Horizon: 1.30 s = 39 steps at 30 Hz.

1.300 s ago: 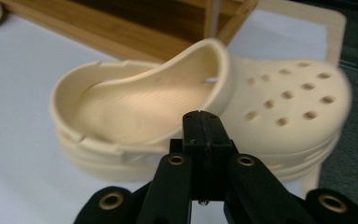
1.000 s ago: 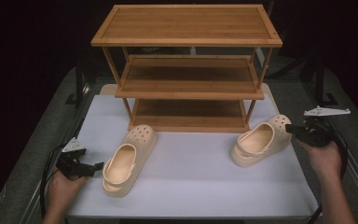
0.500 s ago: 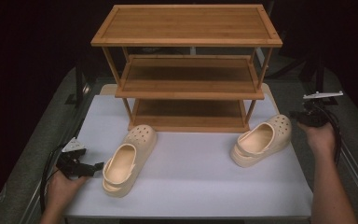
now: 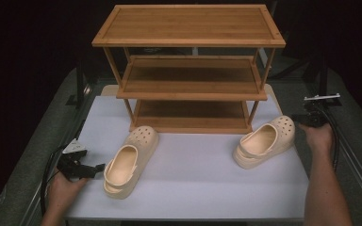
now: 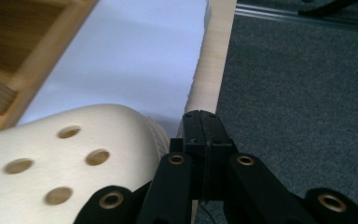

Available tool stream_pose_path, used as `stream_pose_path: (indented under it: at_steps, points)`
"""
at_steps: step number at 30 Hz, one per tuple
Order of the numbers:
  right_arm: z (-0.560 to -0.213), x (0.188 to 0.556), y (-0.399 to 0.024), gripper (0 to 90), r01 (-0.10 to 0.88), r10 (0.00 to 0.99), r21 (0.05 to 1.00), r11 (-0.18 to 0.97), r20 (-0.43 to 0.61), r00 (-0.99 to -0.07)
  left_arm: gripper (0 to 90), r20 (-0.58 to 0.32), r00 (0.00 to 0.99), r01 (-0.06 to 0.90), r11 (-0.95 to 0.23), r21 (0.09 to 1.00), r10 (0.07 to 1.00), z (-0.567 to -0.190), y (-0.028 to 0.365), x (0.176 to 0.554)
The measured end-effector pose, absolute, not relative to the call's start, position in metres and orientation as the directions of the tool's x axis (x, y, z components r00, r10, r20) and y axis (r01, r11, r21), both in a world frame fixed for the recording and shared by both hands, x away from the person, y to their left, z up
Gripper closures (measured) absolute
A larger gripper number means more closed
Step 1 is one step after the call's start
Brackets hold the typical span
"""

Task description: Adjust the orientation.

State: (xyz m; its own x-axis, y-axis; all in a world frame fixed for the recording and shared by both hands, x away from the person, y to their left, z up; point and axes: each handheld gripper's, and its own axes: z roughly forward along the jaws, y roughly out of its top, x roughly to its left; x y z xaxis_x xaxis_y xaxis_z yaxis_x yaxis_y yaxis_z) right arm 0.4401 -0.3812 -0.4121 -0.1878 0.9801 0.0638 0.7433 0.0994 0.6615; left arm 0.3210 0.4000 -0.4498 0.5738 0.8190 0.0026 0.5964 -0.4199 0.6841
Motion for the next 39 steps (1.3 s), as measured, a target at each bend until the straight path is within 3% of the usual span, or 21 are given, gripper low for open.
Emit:
stream_pose_path:
  at_steps: [33, 39]
  points:
    - [-0.413, 0.426, -0.328, 89.9, 0.735, 0.921, 0.608, 0.301, 0.014, -0.389, 0.0, 0.002, 0.574, 0.597, -0.420, 0.684, 0.819, -0.450, 0.400, 0.321]
    - [-0.413, 0.418, -0.315, 89.9, 0.732, 0.922, 0.607, 0.310, -0.003, -0.388, 0.0, 0.002, 0.574, 0.597, -0.420, 0.684, 0.819, -0.450, 0.400, 0.321]
